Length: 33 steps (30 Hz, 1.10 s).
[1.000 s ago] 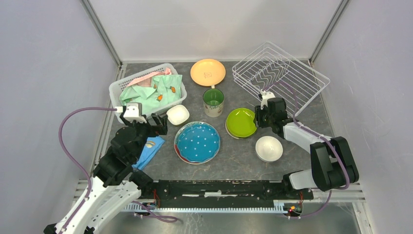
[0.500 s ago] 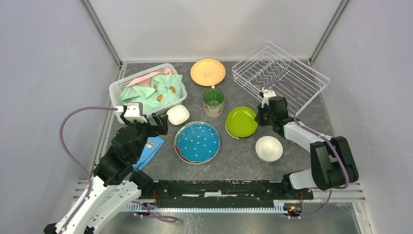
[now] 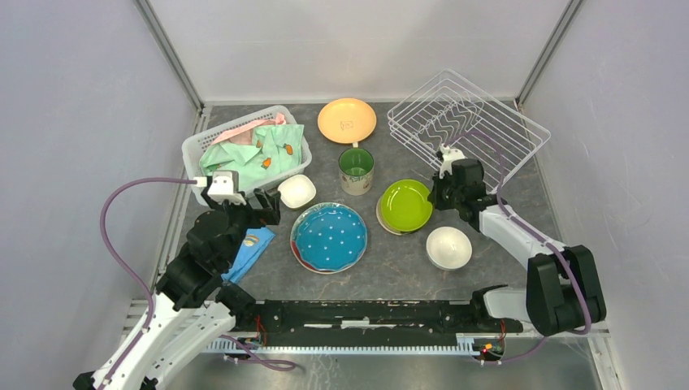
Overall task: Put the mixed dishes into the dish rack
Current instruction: Pick up the plate at the center of the board.
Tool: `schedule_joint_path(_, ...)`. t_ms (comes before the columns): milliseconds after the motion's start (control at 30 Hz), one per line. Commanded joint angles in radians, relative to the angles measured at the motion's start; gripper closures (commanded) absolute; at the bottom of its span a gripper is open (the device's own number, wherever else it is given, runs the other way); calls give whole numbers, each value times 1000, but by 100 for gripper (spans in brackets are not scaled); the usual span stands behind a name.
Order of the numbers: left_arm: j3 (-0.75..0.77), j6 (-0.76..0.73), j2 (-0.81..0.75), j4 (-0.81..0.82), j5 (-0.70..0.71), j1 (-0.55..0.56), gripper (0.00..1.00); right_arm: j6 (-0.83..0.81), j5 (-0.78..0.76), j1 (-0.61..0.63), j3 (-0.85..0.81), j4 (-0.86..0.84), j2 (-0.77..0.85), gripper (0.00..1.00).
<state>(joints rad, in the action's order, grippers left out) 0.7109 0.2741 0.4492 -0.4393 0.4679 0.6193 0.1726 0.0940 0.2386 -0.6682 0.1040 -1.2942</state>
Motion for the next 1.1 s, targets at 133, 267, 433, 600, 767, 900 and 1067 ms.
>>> schedule_joint_path(133, -10, -58, 9, 35, -6, 4, 0, 11, -35, 4, -40, 46, 57, 100)
schedule_joint_path(267, -9, -59, 11, 36, -6, 4, 0, 26, -45, 3, -56, 50, 73, 100)
schedule_joint_path(433, -14, -62, 6, 37, -20, 3, 0, 44, -53, 3, -61, 45, 103, 100)
schedule_joint_path(600, -16, -62, 17, 35, -20, 4, 0, 66, -41, 3, -95, 58, 123, 100)
schedule_joint_path(767, 0, -46, 46, 21, -32, 3, 0, 83, 4, 3, -102, 69, 158, 100)
schedule_joint_path(900, 43, -7, 91, -10, -79, 4, 0, 81, 20, 2, -105, 89, 211, 100)
schedule_joint_path(1067, 123, 70, 173, -21, -215, 4, 2, 88, 75, 3, -105, 100, 295, 100)
